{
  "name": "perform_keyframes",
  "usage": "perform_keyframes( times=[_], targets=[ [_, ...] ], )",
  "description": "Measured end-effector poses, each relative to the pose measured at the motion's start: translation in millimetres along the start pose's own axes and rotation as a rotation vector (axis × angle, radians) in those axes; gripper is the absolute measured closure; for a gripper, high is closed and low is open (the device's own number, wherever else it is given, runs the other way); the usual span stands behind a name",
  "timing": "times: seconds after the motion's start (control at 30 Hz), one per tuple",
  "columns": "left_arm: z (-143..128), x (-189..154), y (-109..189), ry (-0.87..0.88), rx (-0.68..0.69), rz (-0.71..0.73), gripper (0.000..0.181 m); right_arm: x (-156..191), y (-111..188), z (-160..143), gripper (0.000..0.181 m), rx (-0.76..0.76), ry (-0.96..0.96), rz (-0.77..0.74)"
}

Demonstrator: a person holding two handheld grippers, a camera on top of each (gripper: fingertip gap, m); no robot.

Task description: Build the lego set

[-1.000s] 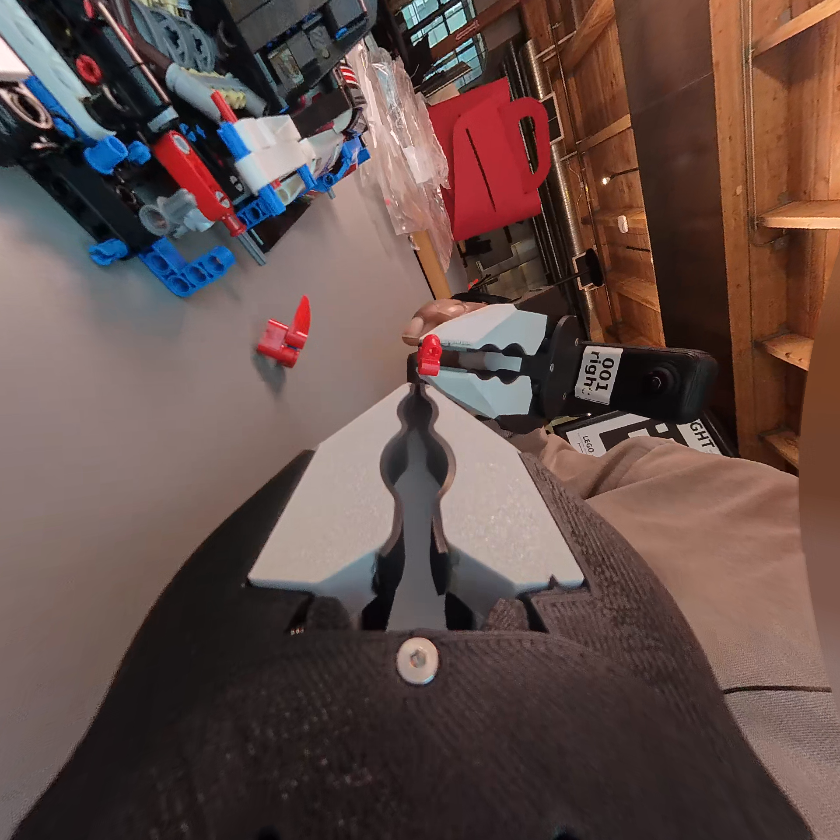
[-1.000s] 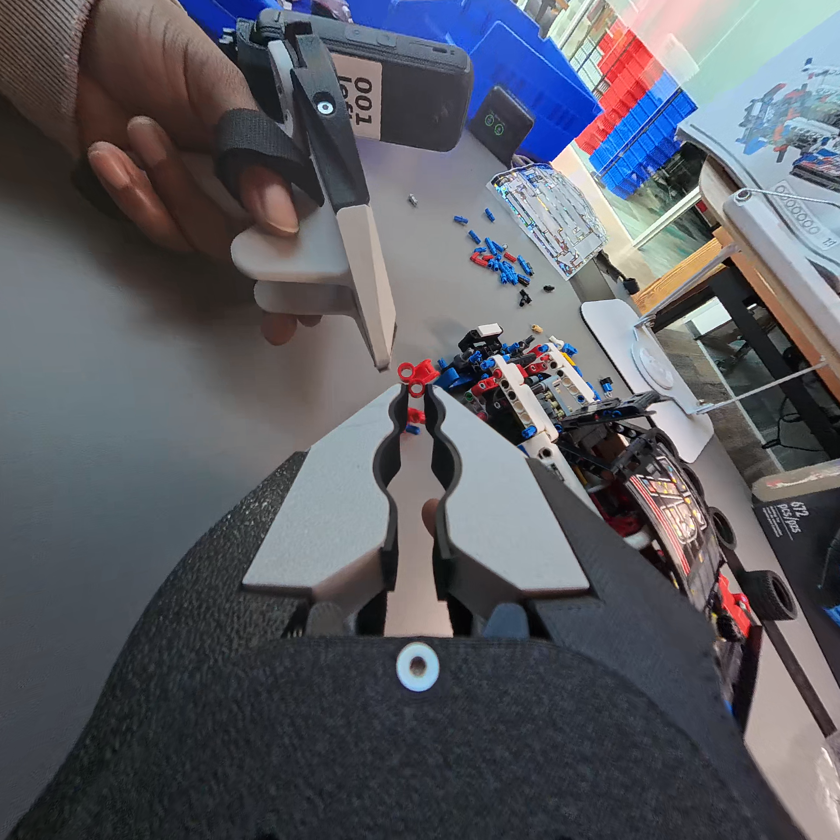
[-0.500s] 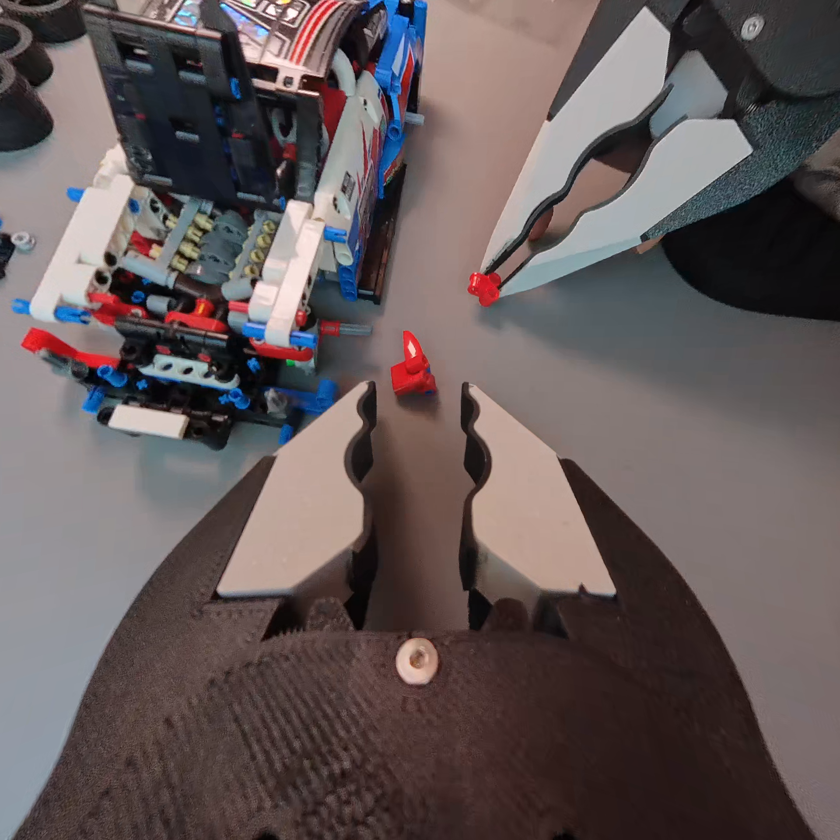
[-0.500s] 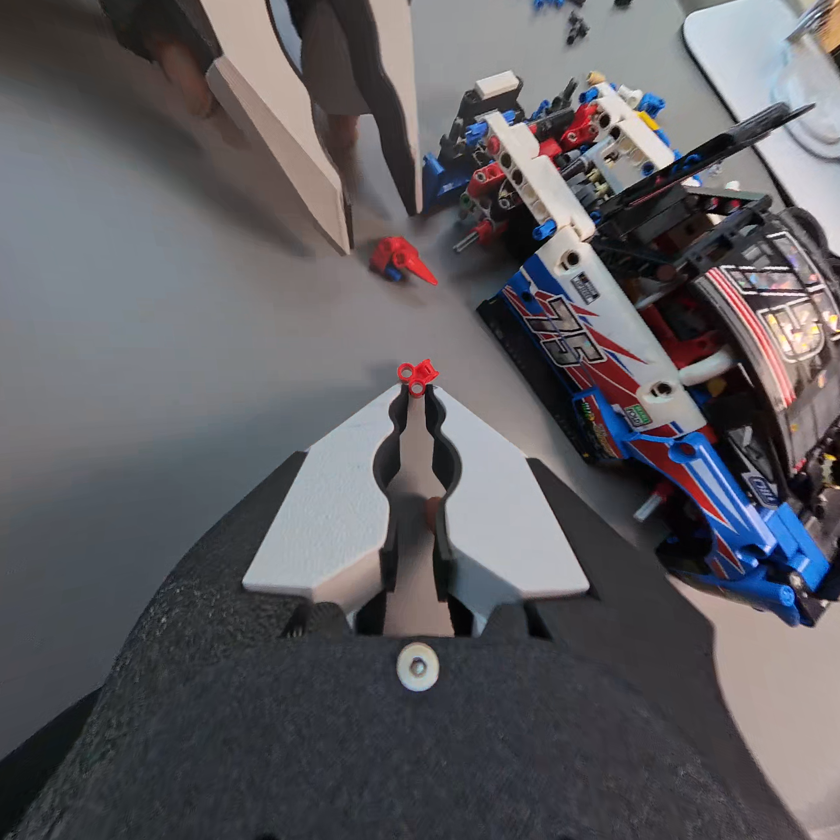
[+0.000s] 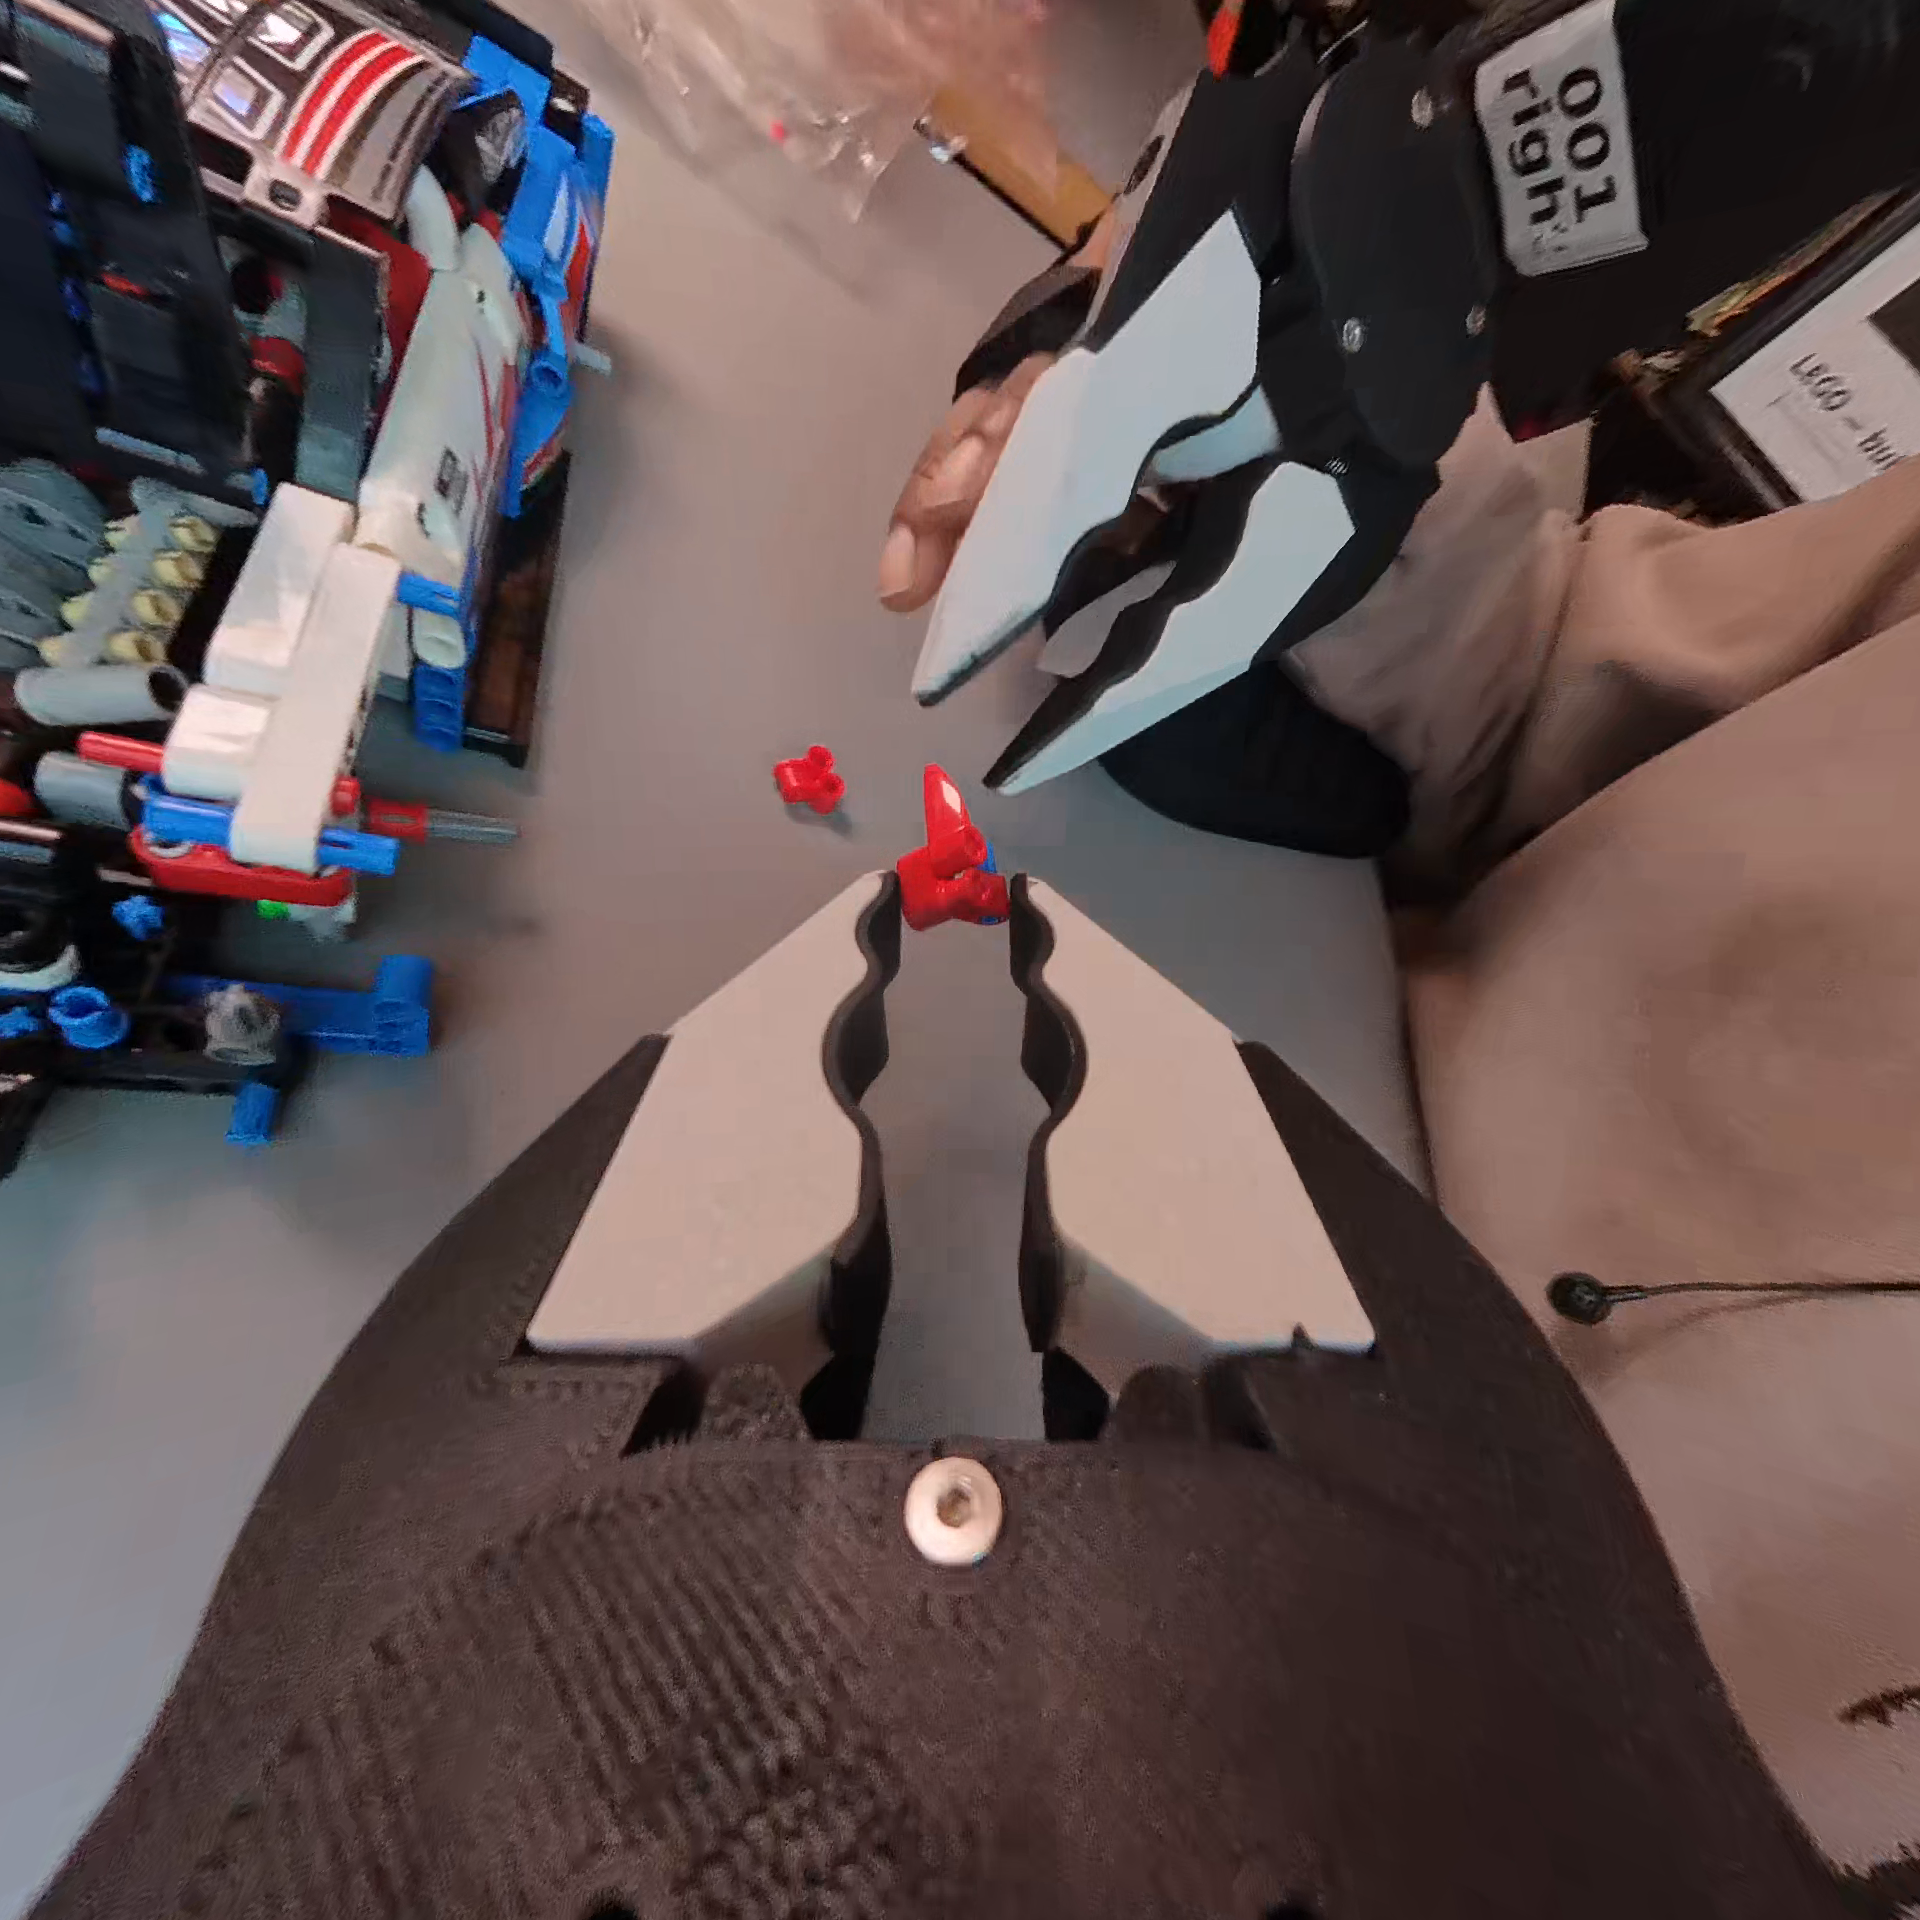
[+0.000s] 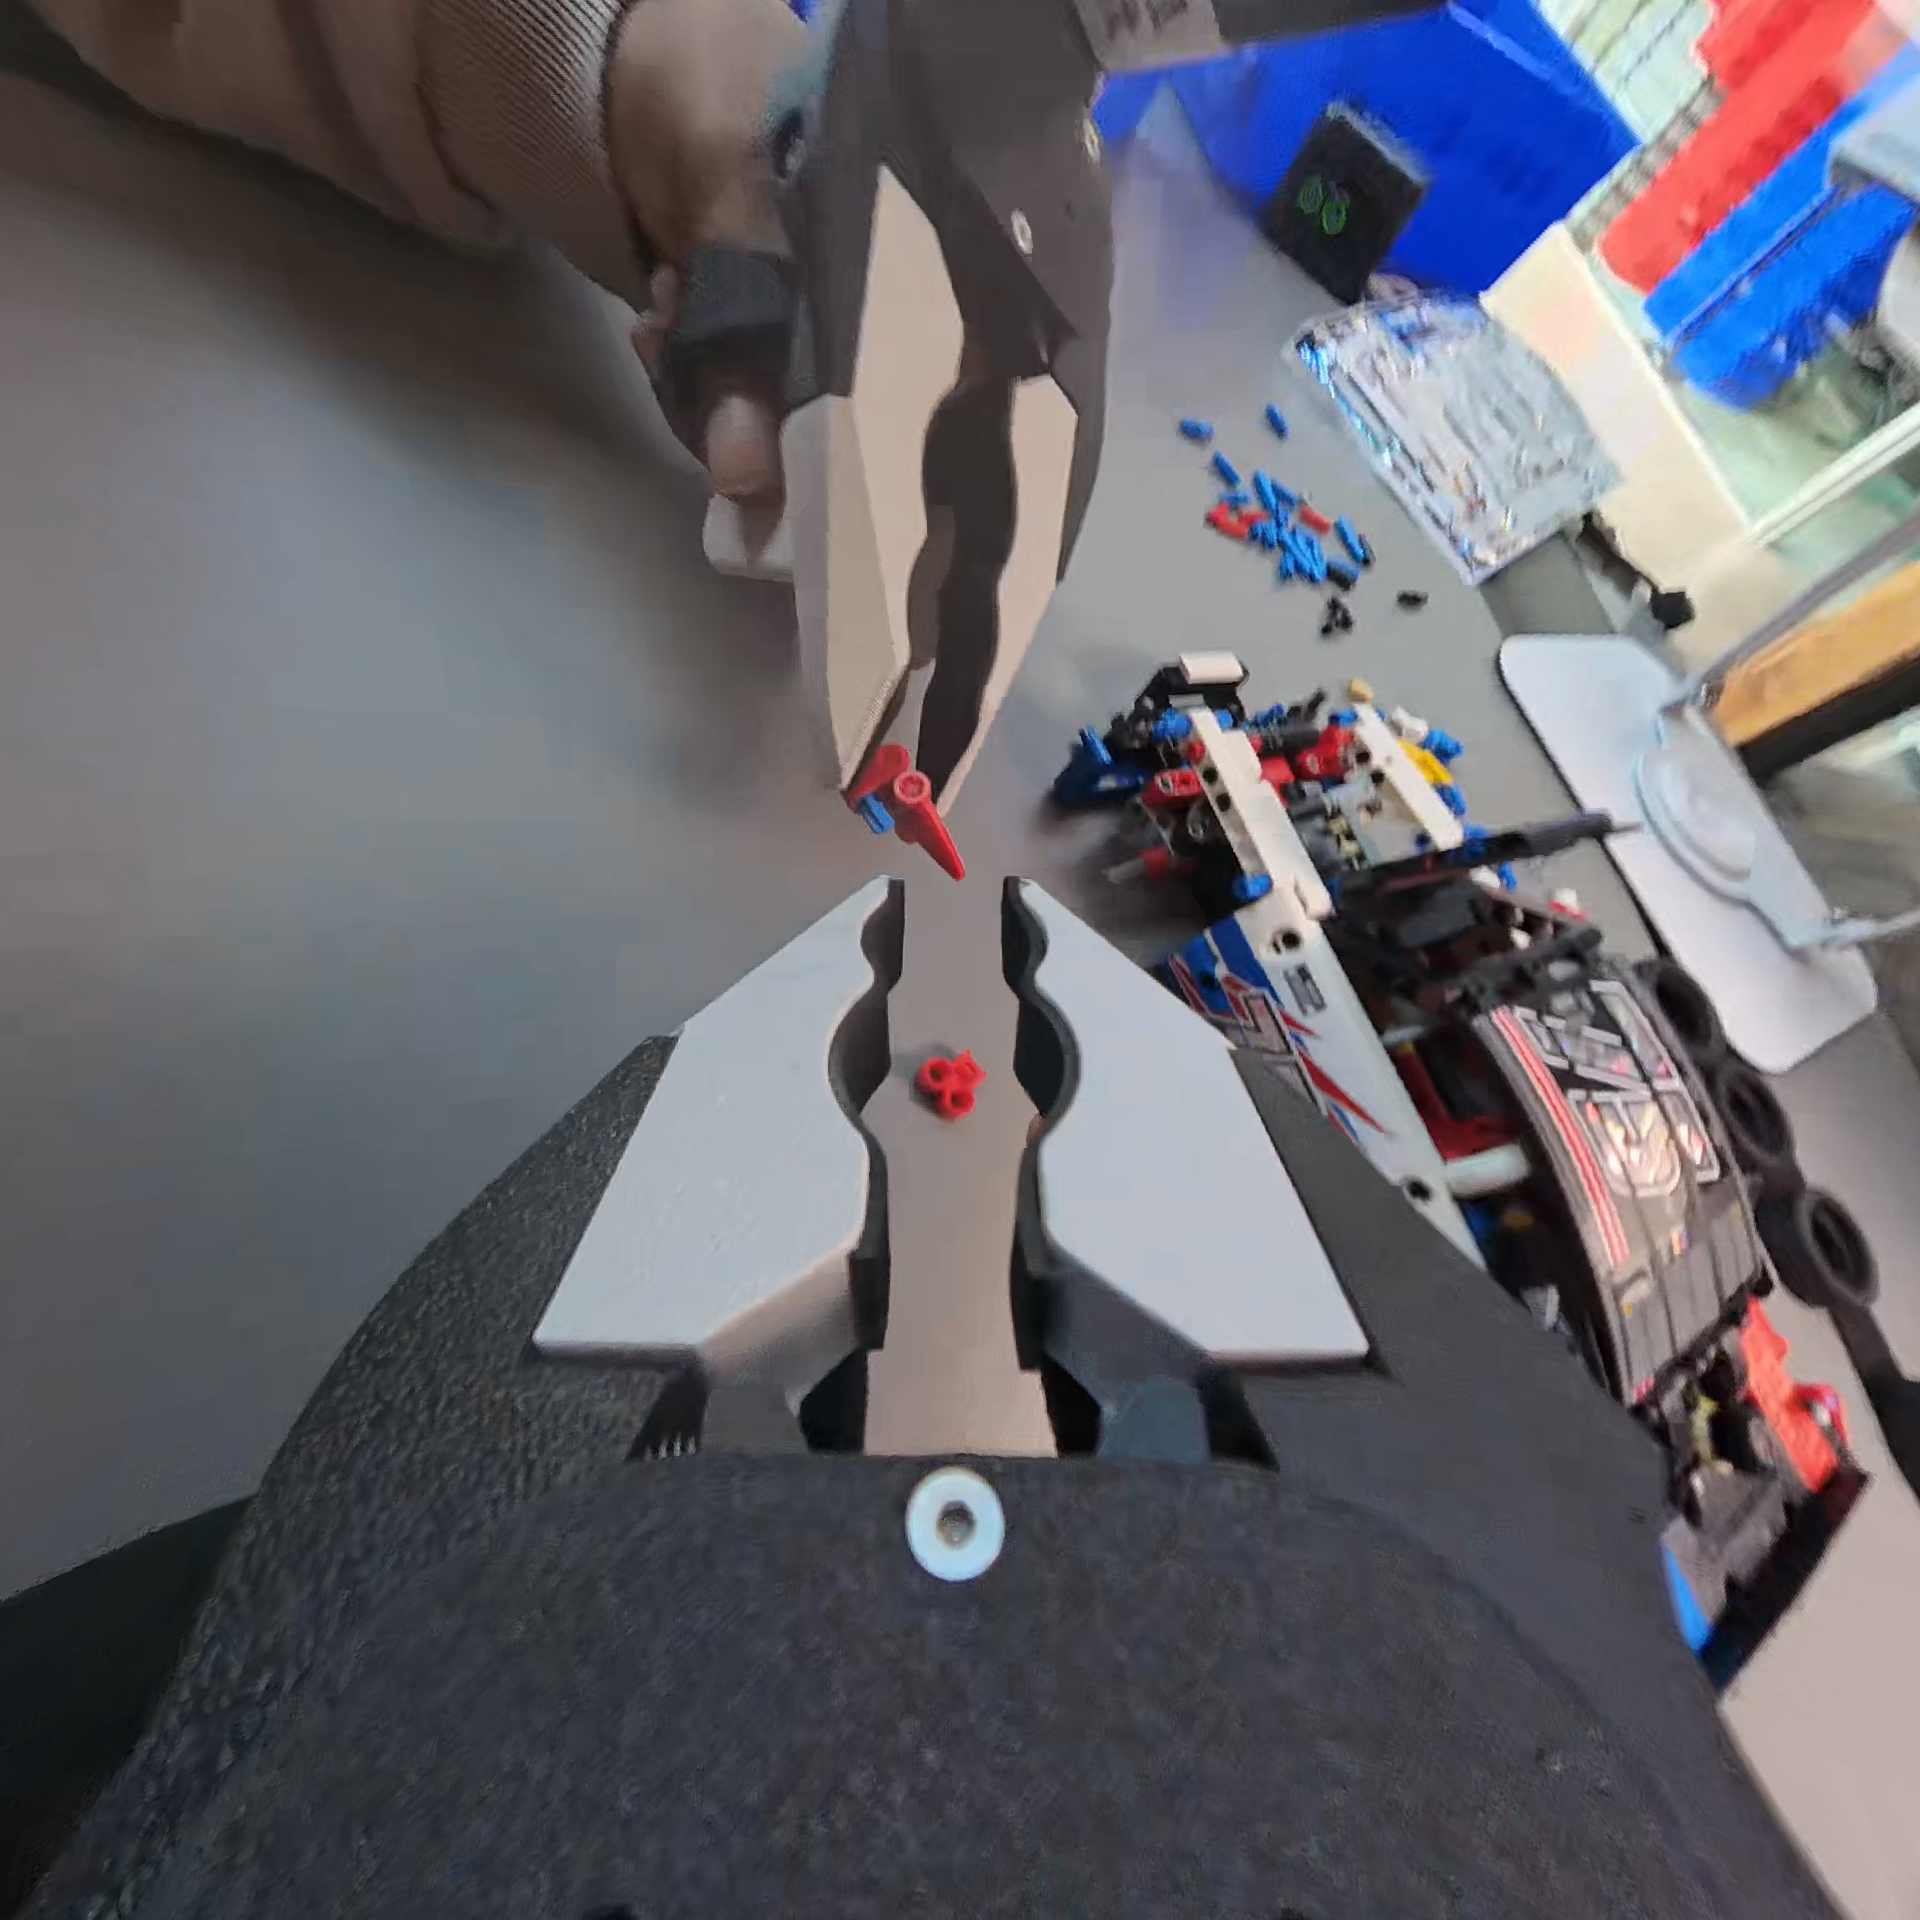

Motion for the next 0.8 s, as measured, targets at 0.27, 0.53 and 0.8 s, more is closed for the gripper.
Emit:
perform_keyframes(
  times=[0.27, 0.53, 0.8],
  targets=[
    [-1.5, -24.4, 10.8, -0.012, -0.048, -0.134, 0.162, 13.3, 3.2, 20.9, 0.178, -0.105, 0.007, 0.201],
    [6.3, -47.8, 23.5, -0.14, -0.155, -0.092, 0.163, 5.2, 25.2, 28.7, 0.18, -0.429, -0.38, 0.597],
    [9.5, -61.2, 26.2, -0.356, -0.176, 0.058, 0.156, 10.8, 25.9, 29.0, 0.18, -0.455, -0.468, 0.767]
  ],
)
Point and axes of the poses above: each gripper's, where its closed fingertips meet, y back along the fingers, z out of its top, x = y × z across the jaws, the point moved 4 cm from there along y, back along the fingers, and after that the axes turned 10 degrees about x, right-handed, at the moved point
